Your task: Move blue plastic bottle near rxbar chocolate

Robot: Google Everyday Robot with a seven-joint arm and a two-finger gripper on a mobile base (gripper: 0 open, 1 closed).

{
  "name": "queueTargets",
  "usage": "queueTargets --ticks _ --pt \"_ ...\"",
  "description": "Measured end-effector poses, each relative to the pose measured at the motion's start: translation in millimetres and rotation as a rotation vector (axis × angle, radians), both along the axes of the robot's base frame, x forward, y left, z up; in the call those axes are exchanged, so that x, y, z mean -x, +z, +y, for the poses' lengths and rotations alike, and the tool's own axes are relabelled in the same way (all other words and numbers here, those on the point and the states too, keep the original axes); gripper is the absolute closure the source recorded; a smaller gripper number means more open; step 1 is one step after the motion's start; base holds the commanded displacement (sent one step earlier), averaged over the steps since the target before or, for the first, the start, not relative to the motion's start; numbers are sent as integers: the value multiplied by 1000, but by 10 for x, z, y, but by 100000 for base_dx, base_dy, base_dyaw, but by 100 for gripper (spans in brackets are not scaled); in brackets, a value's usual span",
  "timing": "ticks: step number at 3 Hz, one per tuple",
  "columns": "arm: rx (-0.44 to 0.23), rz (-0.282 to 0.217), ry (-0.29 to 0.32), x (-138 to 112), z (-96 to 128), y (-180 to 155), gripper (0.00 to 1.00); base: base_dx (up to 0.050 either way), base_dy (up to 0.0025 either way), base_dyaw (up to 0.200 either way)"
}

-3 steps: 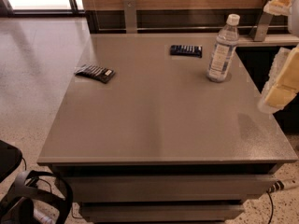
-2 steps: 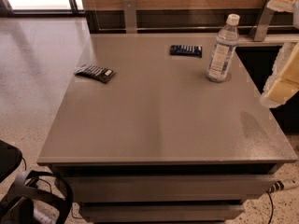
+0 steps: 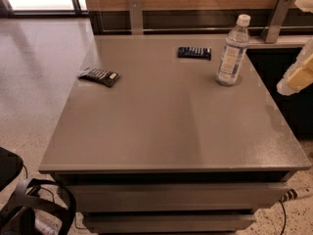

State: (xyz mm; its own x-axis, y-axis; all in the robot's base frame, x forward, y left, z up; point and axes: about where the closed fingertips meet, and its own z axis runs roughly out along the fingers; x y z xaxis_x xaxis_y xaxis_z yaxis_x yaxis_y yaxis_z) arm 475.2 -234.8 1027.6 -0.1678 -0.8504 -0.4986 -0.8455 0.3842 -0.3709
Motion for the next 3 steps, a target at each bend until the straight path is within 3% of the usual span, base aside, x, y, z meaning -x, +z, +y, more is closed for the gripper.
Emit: queueTargets --ticks 2,3 --pt "-326 -81 38 -655 -77 -223 0 0 0 0" --pt "-440 -98 42 -846 -120 -361 0 0 0 0"
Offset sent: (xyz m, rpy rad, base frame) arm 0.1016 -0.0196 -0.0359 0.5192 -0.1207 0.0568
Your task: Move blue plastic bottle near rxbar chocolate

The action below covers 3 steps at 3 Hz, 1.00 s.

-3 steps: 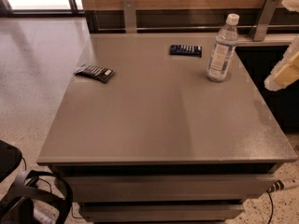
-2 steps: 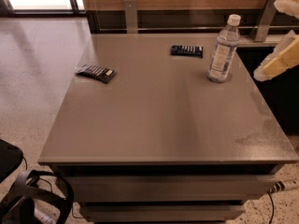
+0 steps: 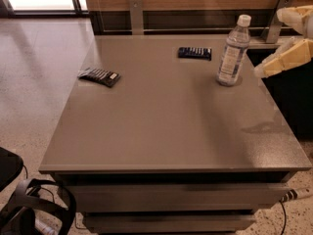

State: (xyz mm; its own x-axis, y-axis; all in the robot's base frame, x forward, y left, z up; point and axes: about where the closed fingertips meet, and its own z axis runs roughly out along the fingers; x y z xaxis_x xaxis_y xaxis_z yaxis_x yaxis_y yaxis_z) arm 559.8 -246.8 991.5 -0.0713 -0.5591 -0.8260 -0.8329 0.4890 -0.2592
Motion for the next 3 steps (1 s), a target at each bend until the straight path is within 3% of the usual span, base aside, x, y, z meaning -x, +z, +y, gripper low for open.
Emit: queueTargets --ticks 1,3 --pt "-98 6 -11 -152 -79 -181 0 0 0 0" --pt "-198 10 -18 -431 -142 -329 0 0 0 0"
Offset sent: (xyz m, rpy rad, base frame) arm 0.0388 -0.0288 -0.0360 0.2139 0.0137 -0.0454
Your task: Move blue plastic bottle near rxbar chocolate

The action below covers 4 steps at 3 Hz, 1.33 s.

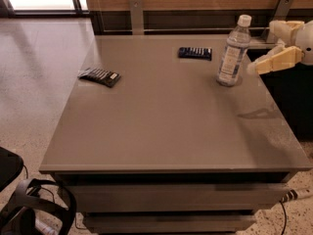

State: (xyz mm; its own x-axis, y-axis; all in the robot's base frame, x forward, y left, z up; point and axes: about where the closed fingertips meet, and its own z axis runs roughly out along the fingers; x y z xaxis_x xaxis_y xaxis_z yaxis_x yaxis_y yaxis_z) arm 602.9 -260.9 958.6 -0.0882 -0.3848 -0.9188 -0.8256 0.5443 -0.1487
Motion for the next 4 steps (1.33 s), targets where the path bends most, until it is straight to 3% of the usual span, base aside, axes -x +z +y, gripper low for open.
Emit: queueTargets --ticks 3,4 --pt "-165 -46 4 -302 131 -363 0 0 0 0" --pt "-199 -92 20 -433 217 -421 0 0 0 0"
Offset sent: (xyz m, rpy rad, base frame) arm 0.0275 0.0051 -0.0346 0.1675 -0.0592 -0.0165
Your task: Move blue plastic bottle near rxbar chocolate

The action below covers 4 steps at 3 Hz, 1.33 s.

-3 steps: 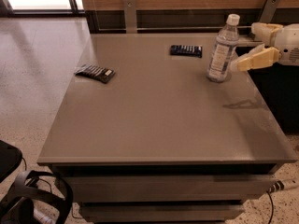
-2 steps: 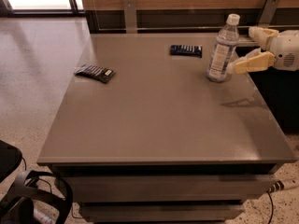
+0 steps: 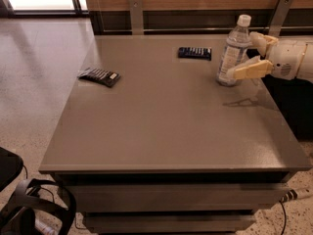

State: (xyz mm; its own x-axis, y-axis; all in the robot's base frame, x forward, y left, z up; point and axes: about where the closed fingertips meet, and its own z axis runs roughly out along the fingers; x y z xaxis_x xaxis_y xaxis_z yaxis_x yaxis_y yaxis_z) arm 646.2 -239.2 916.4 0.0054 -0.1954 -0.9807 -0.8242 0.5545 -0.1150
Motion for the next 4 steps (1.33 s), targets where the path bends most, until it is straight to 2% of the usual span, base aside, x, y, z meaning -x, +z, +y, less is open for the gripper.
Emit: queueTargets --ticks 1,2,4 --pt "-14 -17 12 -96 73 -43 0 0 0 0" --pt "-15 -17 17 -100 102 -45 18 0 0 0" --pt "-16 -16 26 -113 159 -47 63 0 0 0"
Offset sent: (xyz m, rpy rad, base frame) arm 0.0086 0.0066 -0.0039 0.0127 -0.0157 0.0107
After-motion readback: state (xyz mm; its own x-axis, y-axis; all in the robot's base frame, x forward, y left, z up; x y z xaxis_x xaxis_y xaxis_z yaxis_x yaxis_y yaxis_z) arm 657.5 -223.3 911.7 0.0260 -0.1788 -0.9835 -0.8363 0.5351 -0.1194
